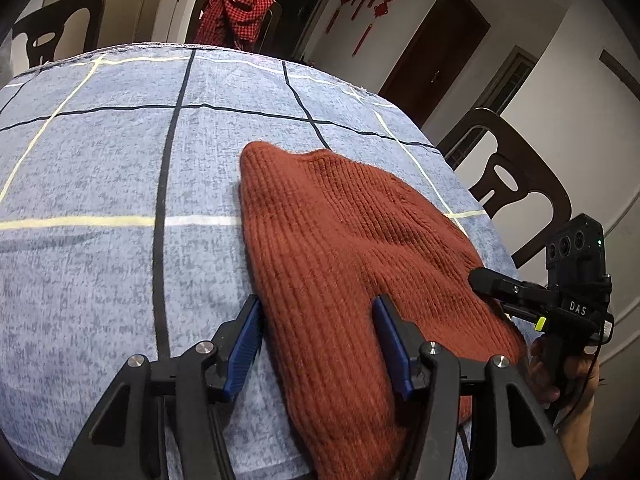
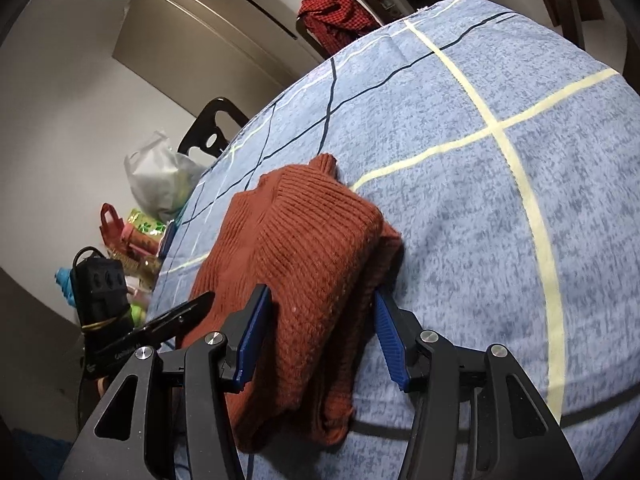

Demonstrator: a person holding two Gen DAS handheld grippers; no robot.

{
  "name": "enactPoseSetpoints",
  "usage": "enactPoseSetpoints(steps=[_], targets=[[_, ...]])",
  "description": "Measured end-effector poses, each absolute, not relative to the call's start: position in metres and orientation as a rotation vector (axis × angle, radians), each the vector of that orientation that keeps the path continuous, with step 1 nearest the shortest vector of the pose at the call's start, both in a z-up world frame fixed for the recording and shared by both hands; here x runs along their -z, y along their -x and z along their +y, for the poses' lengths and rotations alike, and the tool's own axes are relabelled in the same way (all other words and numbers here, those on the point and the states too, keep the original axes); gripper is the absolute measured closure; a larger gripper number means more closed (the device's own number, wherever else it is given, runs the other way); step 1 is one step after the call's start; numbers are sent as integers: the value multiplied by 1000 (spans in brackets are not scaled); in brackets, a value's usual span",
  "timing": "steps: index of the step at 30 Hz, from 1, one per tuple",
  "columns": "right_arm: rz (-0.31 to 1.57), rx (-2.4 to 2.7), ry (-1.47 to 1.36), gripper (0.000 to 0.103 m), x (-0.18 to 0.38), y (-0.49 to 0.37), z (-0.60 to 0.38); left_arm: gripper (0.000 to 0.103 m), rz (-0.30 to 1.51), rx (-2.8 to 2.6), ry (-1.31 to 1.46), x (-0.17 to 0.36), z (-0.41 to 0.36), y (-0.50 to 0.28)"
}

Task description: Fold small clothes

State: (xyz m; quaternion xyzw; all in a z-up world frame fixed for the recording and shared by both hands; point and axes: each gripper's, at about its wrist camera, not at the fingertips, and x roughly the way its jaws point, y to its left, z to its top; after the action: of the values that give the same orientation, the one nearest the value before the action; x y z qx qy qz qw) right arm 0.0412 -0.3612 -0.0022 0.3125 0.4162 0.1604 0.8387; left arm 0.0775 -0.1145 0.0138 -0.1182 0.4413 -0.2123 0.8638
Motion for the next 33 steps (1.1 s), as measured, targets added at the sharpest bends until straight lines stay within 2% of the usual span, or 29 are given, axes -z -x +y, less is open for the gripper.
enactPoseSetpoints(steps=[2, 4, 7, 13, 16, 33], targets=[[888, -330, -641, 55, 1, -47, -358, 44, 927, 438, 230, -15, -118, -81], [890, -338, -626, 68, 0, -48, -353, 45, 923, 430, 211, -16, -121, -80], [879, -337, -620, 72, -1, -45, -351, 50, 912, 427, 196, -17, -123, -77], [877, -326, -611, 77, -5, -45, -350, 62, 896, 418, 164, -24, -129, -78], [857, -329, -593, 78, -13, -43, -346, 65, 890, 418, 147, -28, -131, -77], [772, -401, -507, 81, -59, -32, -315, 67, 809, 434, 125, -61, -116, -57]])
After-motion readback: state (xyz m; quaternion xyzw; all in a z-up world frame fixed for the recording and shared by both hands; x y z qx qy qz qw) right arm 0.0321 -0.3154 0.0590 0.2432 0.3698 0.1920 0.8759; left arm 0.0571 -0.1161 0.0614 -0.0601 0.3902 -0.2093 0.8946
